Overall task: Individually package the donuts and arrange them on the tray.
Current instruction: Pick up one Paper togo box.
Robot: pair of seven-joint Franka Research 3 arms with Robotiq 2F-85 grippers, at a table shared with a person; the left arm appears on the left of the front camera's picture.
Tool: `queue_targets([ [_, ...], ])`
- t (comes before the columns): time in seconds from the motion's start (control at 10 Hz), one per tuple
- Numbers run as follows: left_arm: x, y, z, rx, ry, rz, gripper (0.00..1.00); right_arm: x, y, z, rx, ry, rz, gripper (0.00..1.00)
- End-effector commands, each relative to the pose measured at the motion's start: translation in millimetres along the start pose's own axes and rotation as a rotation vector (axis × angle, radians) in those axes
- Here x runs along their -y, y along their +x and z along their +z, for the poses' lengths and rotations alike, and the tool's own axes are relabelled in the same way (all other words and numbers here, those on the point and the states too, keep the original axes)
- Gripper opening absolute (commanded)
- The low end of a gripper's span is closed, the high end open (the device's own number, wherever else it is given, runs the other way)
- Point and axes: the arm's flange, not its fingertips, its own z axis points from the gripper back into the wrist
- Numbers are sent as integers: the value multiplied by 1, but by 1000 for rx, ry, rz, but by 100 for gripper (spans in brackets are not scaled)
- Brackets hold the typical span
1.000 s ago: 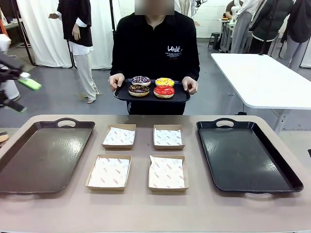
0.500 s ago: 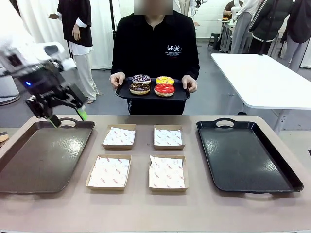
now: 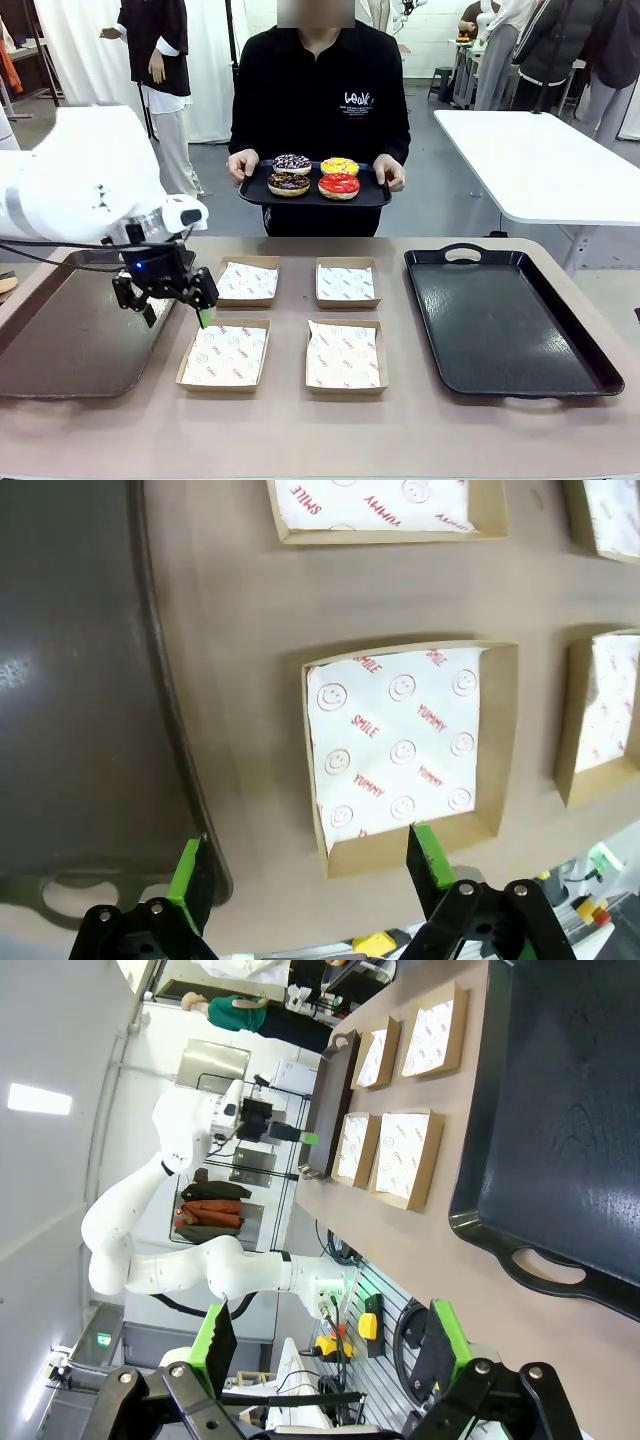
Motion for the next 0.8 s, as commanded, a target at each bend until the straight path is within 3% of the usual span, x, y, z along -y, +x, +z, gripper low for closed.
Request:
queue_targets([
  [0.0, 15, 6, -13, 18, 44, 15, 100, 1, 0, -1, 6, 18, 12, 100],
  [0.3, 17, 8, -21, 20, 41, 24, 100, 1, 0, -1, 6, 18, 12, 100],
  [0.4, 9, 1, -7, 11, -40, -7, 100, 1, 0, -1, 6, 18, 12, 100],
  [0.5, 15, 4, -23, -2, 22, 3, 100, 1, 0, -1, 6, 18, 12, 100],
  [0.7, 15, 4, -23, -2, 22, 3, 100, 1, 0, -1, 6, 18, 12, 100],
])
